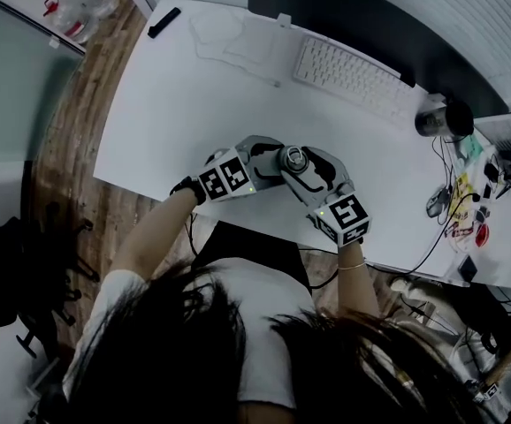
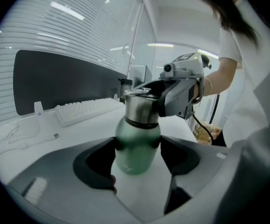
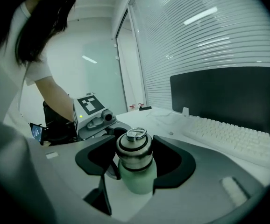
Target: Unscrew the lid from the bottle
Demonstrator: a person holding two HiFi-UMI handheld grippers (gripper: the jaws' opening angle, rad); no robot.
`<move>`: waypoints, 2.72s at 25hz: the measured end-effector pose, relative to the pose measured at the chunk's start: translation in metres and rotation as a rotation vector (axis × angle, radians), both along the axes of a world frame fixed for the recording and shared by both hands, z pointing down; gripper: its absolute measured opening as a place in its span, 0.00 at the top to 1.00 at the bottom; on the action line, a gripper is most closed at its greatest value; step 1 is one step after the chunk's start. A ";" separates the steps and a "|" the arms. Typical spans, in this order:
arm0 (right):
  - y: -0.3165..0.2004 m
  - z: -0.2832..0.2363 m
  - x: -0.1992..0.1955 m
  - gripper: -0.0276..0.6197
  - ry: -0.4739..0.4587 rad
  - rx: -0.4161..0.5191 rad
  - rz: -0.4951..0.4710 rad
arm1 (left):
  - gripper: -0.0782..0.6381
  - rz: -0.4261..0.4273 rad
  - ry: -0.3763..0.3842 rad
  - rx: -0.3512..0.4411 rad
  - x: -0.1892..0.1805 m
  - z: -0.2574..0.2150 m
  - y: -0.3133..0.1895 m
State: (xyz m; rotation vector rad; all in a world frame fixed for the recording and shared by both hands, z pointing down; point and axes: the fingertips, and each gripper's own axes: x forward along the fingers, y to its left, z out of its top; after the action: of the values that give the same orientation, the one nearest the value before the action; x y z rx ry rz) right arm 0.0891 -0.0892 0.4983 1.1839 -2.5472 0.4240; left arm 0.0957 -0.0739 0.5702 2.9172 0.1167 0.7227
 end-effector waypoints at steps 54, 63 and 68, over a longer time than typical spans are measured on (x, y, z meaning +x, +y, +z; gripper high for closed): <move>0.003 -0.014 0.006 0.55 -0.046 -0.051 0.126 | 0.39 0.015 0.004 -0.032 -0.002 0.000 -0.003; 0.002 -0.006 0.009 0.55 -0.037 -0.024 0.494 | 0.39 0.030 0.007 -0.023 -0.001 0.000 -0.003; 0.001 0.002 0.009 0.55 0.014 -0.028 0.528 | 0.39 0.040 0.008 -0.021 -0.002 0.001 -0.002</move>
State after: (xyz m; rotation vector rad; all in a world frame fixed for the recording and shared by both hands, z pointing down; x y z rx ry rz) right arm 0.0977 -0.0879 0.4998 1.8370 -2.1803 0.5582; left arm 0.0941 -0.0762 0.5707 2.9055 0.1824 0.7115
